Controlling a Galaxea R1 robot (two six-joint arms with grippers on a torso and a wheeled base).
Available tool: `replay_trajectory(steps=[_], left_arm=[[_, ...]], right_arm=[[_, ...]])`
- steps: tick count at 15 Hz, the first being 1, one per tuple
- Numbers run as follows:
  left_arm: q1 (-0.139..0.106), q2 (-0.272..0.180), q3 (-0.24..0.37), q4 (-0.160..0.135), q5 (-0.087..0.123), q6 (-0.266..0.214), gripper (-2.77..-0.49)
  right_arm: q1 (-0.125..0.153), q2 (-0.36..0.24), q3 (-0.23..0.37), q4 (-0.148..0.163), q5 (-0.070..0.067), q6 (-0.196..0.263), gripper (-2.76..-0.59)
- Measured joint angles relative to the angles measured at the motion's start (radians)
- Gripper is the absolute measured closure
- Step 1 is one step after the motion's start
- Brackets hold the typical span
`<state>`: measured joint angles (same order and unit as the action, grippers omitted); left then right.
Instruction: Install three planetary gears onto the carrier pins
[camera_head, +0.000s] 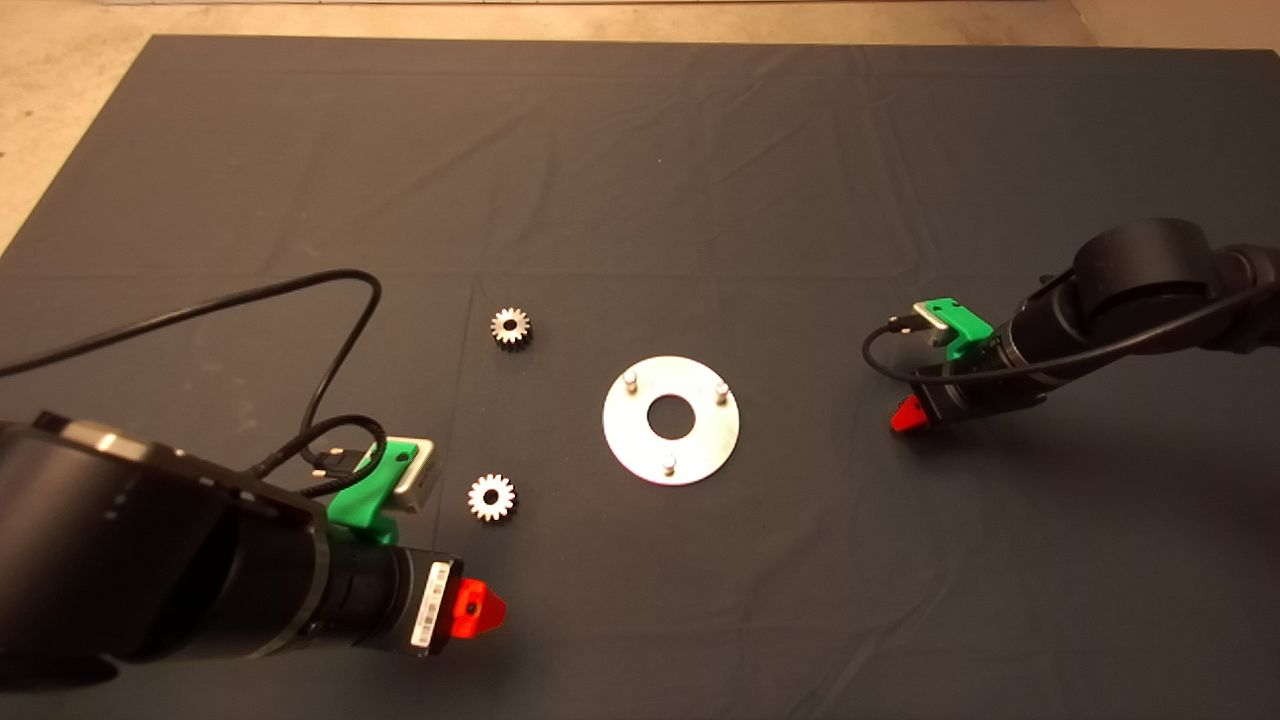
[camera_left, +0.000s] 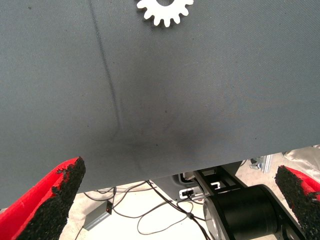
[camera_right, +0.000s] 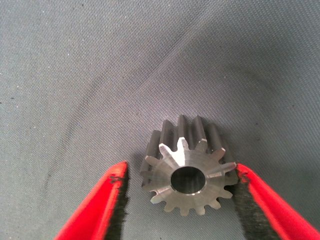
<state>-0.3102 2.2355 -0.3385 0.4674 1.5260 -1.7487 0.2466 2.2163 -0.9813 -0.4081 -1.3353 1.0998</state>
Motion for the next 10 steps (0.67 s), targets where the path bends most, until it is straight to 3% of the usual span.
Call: replay_trajectory(steps=[10], left_arm=[[0.0, 0.0, 0.0, 0.0, 0.0, 0.0, -2.76]], right_arm=[[0.0, 0.0, -0.016, -0.01, 0.003, 0.0, -1.15]])
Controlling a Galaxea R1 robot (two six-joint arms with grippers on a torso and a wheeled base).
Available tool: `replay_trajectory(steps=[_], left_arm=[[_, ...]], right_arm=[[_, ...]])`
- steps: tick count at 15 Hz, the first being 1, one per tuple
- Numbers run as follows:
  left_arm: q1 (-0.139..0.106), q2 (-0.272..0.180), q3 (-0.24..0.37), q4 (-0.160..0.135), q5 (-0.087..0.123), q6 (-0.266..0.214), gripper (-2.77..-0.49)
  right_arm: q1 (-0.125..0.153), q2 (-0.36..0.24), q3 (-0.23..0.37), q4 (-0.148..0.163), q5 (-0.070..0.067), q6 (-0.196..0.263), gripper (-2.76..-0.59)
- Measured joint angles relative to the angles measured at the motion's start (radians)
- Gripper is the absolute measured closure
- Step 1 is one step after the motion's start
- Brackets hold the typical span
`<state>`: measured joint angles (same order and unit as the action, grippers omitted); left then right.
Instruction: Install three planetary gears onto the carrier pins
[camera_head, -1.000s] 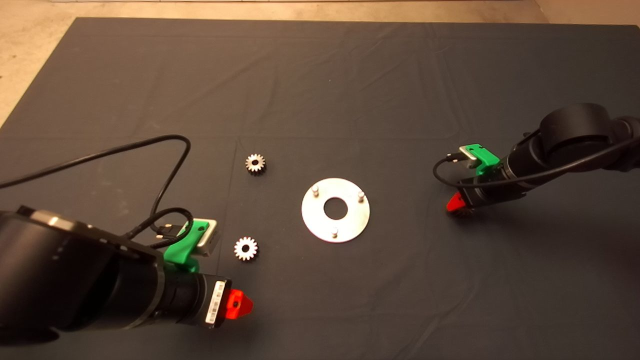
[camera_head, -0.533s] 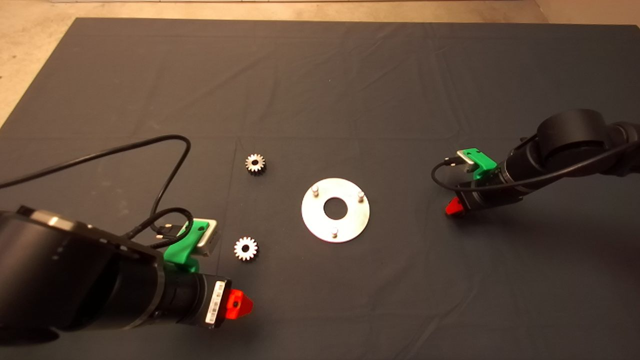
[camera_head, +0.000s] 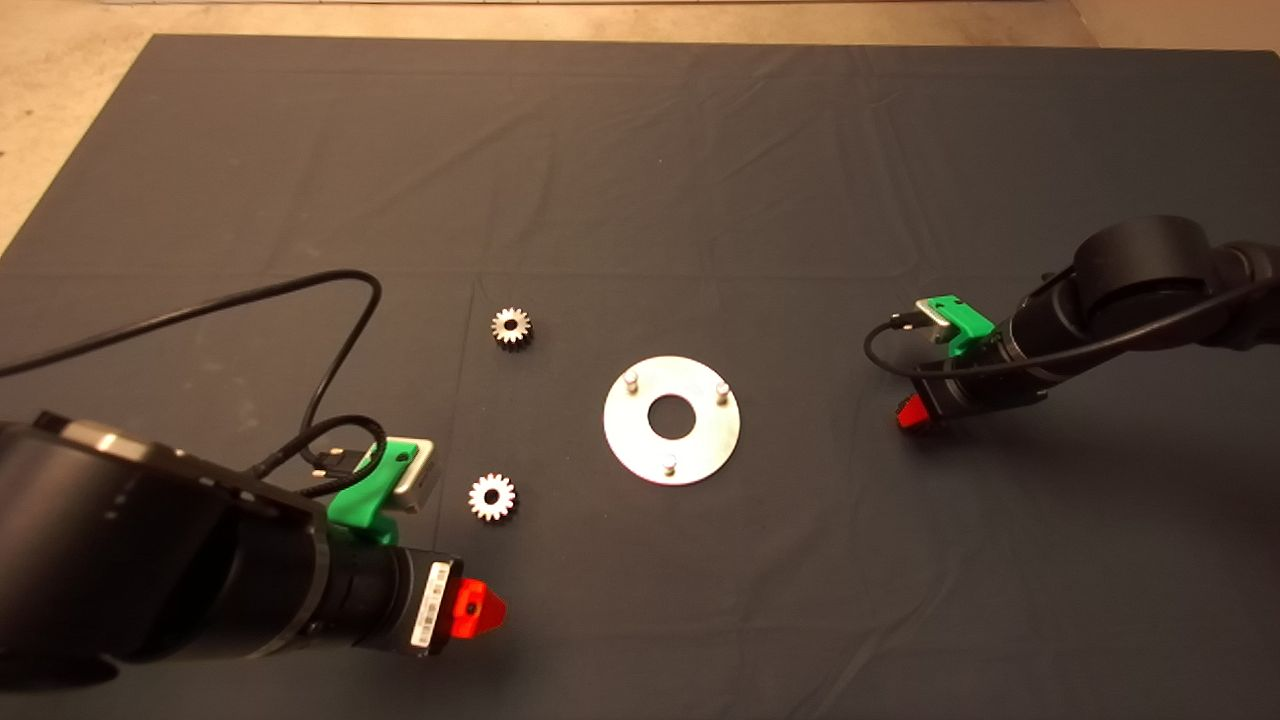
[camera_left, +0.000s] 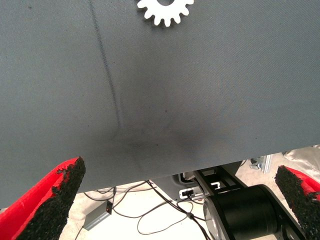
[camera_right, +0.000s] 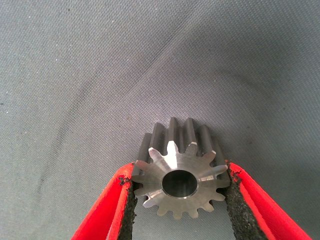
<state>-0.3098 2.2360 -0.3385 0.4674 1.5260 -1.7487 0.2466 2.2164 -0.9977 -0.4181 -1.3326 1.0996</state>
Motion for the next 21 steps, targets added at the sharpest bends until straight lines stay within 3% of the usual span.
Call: replay_trajectory(steps=[11, 13, 17, 21], left_arm=[[0.0, 0.0, 0.0, 0.0, 0.0, 0.0, -2.76], [0.0, 0.0, 0.0, 0.0, 0.0, 0.0, -2.76], [0.0, 0.0, 0.0, 0.0, 0.0, 0.0, -2.76], [0.0, 0.0, 0.0, 0.0, 0.0, 0.0, -2.76]], right_arm=[[0.0, 0.0, 0.003, -0.006, -0.005, -0.002, -1.02], [0.0, 0.0, 0.01, -0.012, -0.016, -0.002, -0.99], [0.0, -0.001, 0.039, -0.02, -0.053, -0.002, -0.96], [0.009, 0.0, 0.121, -0.019, -0.059, -0.002, -0.95]])
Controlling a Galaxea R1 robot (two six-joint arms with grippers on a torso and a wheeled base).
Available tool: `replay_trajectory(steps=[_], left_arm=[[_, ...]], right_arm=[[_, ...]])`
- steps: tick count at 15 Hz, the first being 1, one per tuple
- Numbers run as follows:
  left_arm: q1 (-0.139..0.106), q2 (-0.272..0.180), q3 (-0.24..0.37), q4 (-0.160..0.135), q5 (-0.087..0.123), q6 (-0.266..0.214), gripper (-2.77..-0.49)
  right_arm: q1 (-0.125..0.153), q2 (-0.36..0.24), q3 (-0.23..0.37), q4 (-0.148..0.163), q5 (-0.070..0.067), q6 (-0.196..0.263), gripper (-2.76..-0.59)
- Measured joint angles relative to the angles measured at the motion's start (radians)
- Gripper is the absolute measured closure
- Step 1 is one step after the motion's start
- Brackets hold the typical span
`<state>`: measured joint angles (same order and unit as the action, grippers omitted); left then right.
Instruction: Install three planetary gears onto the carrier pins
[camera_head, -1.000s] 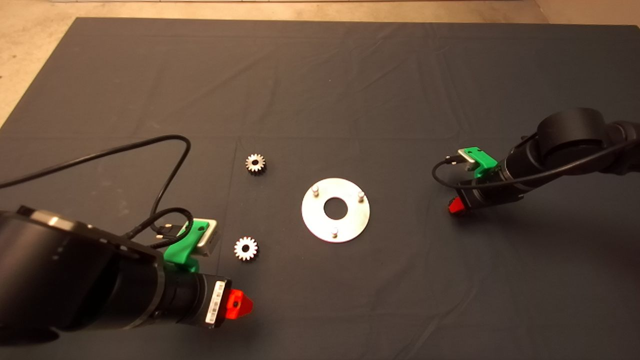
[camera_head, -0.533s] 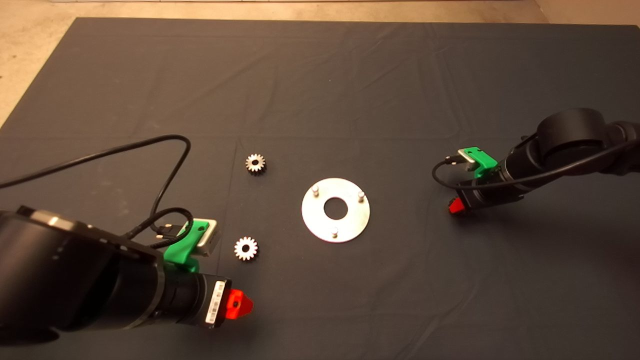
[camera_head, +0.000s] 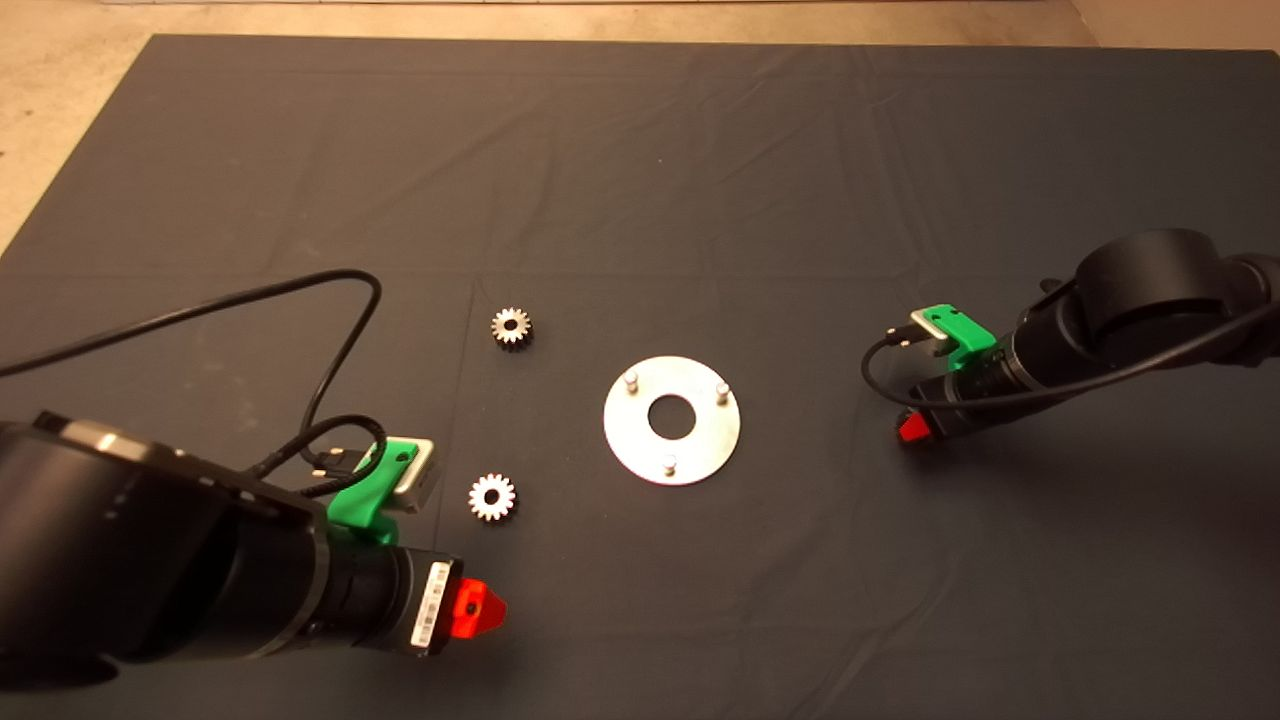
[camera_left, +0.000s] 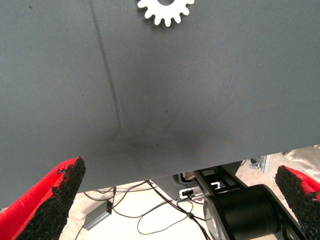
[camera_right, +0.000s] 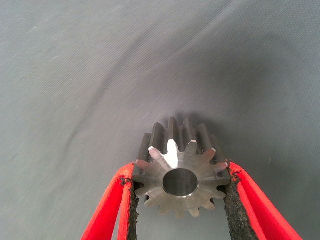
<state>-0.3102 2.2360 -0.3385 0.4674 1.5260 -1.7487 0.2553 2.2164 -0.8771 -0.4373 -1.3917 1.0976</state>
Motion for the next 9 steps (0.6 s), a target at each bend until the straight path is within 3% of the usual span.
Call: replay_trajectory(steps=[3, 6, 8, 9], left_arm=[[0.0, 0.003, 0.0, 0.0, 0.0, 0.0, -2.76], [0.0, 0.015, 0.0, 0.0, 0.0, 0.0, -2.76], [0.0, 0.022, 0.0, 0.0, 0.0, 0.0, -2.76], [0.0, 0.022, 0.0, 0.0, 0.001, 0.0, -2.76]], right_arm=[[0.072, 0.009, 0.02, -0.001, -0.007, 0.002, -0.95], [0.075, 0.082, 0.022, -0.001, -0.008, 0.003, -0.95], [0.095, 0.125, 0.023, -0.001, -0.005, 0.004, -0.95], [0.12, 0.155, 0.023, 0.0, -0.008, 0.004, -0.94]])
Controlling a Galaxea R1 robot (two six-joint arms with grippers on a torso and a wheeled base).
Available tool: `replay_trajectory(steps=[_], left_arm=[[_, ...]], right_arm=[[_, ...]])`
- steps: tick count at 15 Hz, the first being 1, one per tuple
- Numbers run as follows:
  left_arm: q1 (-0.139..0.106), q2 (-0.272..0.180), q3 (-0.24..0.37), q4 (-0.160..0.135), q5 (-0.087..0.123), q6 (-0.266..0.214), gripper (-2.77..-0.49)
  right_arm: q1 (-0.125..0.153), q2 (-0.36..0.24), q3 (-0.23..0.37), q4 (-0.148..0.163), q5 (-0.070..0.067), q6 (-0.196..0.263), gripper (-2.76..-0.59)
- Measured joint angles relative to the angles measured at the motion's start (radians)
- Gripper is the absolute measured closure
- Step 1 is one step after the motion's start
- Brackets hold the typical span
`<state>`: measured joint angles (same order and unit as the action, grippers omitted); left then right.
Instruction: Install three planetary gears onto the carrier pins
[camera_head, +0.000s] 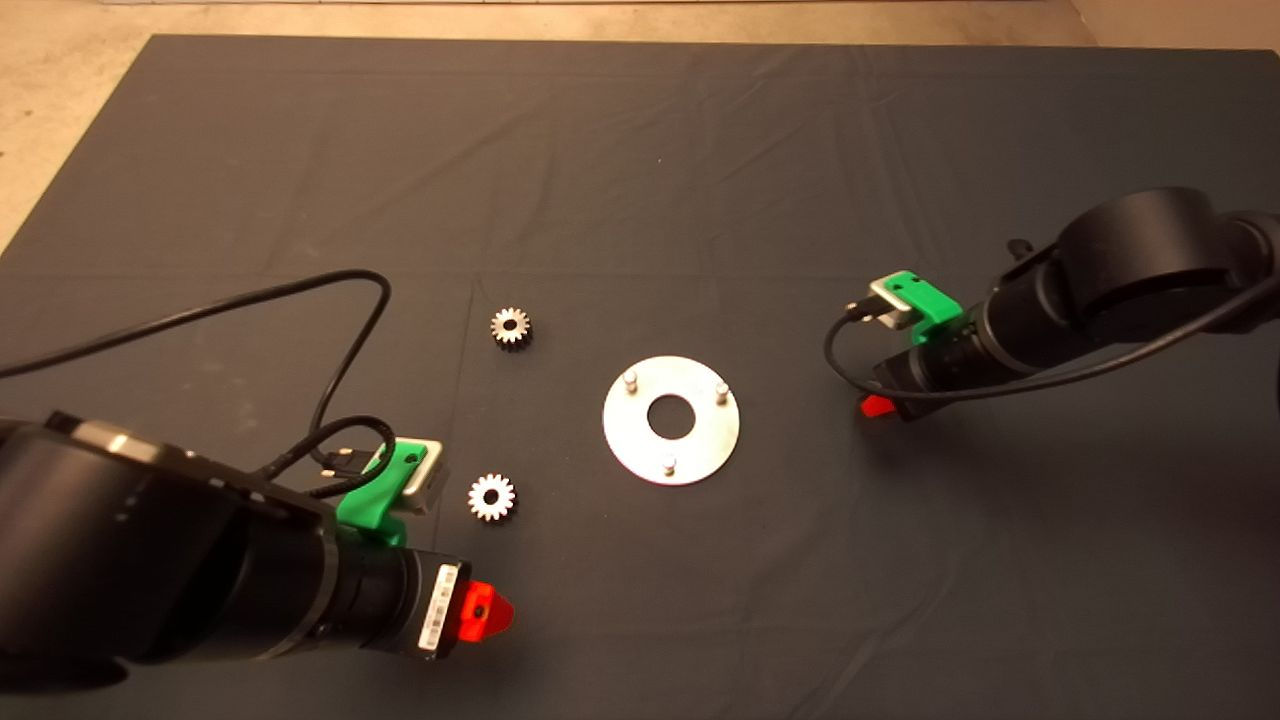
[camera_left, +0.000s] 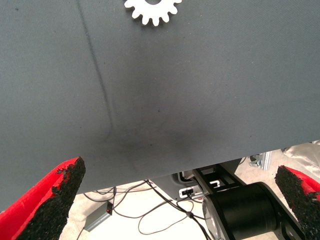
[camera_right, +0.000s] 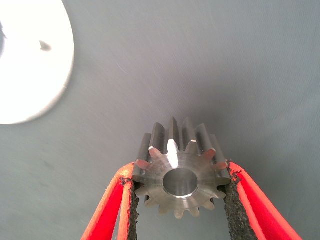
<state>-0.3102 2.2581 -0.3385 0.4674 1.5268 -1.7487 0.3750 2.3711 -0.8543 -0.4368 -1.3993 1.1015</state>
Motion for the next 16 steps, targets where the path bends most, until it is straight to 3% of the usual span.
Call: replay_trajectory(steps=[1, 4, 6, 16], left_arm=[[0.0, 0.0, 0.0, 0.0, -0.001, 0.0, -2.76], [0.0, 0.005, 0.0, 0.0, 0.0, 0.0, -2.76], [0.0, 0.005, 0.0, 0.0, -0.001, 0.0, -2.76], [0.0, 0.005, 0.0, 0.0, 0.0, 0.0, -2.76]], right_arm=[[0.013, 0.027, -0.002, 0.003, 0.001, 0.0, -0.94], [0.019, 0.085, -0.018, 0.007, 0.006, 0.004, -0.94], [0.028, 0.12, -0.037, 0.012, 0.001, 0.004, -0.94], [0.029, 0.243, -0.116, 0.023, -0.001, 0.006, -0.94]])
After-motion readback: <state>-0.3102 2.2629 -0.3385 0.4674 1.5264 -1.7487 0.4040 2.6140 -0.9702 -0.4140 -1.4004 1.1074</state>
